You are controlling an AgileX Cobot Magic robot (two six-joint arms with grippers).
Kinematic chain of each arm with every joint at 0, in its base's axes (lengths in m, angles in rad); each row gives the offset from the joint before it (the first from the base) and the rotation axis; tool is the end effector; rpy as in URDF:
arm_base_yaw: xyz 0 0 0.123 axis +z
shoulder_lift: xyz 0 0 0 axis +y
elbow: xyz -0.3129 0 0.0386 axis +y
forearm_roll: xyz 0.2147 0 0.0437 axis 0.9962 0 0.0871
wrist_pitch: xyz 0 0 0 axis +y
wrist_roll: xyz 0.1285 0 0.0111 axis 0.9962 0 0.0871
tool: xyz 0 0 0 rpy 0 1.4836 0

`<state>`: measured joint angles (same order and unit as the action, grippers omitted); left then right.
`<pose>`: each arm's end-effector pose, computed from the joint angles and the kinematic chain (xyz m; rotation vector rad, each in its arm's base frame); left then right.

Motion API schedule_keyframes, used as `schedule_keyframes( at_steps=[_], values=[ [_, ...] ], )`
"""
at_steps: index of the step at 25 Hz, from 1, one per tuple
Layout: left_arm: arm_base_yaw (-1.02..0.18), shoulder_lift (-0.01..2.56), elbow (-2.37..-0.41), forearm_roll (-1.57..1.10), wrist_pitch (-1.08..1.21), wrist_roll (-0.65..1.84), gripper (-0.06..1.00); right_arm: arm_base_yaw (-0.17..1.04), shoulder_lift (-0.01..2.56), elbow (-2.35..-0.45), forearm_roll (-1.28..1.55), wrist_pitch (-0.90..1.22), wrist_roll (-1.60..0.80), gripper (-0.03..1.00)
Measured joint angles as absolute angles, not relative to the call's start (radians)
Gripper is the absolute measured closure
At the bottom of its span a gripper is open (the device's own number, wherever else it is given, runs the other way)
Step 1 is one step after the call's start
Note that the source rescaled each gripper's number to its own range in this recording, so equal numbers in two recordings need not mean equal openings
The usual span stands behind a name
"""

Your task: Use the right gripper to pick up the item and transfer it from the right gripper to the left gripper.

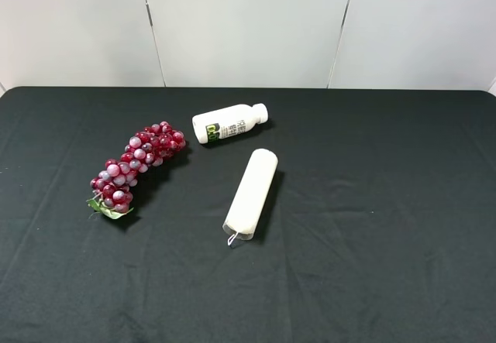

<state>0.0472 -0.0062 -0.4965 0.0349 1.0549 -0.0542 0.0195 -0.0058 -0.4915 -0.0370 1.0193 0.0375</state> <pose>-0.0310 0.0025 0.2435 -0.1047 2.0328 0.0373 -0.0283 -0.0046 0.2462 0.0188 2.0050 -0.0075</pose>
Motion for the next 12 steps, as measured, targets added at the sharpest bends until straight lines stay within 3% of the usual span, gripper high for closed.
schedule_keyframes(
  at_steps=[12],
  values=[
    [0.049,-0.006,-0.496,0.035,1.055,-0.054,-0.06,0.019,-0.006,-0.492,-0.037,1.019,0.037,-0.03]
  ],
)
